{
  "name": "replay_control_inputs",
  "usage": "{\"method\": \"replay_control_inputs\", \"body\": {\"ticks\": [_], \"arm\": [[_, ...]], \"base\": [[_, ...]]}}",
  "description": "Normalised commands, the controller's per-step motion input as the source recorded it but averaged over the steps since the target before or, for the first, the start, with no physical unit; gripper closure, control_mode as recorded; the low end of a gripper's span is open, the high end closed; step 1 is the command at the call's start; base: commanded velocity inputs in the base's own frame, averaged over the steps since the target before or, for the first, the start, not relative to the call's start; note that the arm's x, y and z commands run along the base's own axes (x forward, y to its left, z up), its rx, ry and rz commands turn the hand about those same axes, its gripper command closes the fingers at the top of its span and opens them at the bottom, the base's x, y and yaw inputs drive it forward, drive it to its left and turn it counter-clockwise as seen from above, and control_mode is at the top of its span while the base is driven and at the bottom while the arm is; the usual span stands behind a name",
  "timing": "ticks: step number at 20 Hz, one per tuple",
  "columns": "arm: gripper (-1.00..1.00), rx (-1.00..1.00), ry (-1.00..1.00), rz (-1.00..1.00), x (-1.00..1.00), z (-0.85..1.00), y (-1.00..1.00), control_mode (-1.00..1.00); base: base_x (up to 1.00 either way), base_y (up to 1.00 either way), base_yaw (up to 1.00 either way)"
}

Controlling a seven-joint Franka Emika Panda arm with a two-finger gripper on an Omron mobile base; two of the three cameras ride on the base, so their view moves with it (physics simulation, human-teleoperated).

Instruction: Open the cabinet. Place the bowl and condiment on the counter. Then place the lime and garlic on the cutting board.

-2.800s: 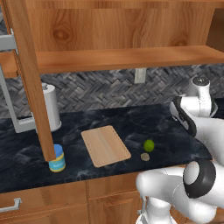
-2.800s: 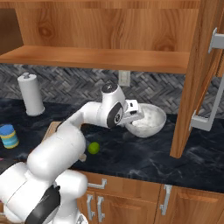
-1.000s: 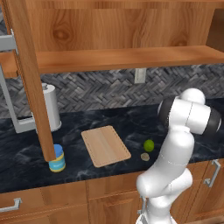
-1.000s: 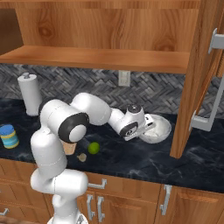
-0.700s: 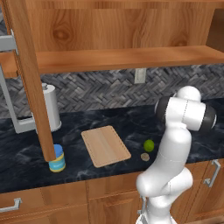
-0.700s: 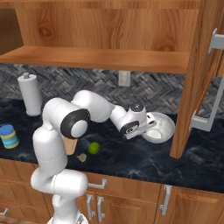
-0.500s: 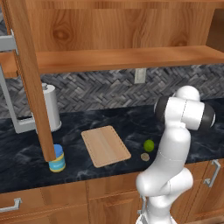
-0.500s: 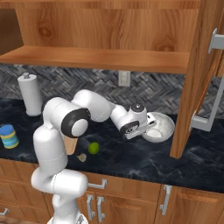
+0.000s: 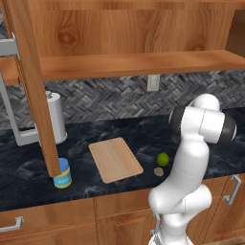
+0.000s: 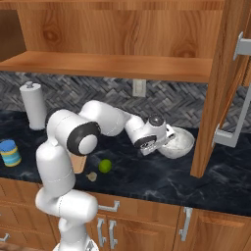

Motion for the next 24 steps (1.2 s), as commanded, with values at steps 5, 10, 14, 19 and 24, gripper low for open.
{"method": "replay_control_inputs", "body": {"ticks": [5,10,14,19,24], "arm": [[-1.00,0.00,-0.11,0.01,-0.19,0.15,0.05,-1.00],[-1.00,0.00,-0.09,0.00,0.00,0.41,0.30,-1.00],[-1.00,0.00,-0.02,0.00,0.00,0.54,0.26,-1.00],[-1.00,-0.06,0.15,-0.04,0.01,0.49,0.24,-1.00],[-1.00,-0.03,0.20,-0.13,0.14,0.18,0.47,-1.00]], "base": [[0.00,0.00,0.00],[0.00,0.00,0.00],[0.00,0.00,0.00],[0.00,0.00,0.00],[0.00,0.00,0.00]]}}
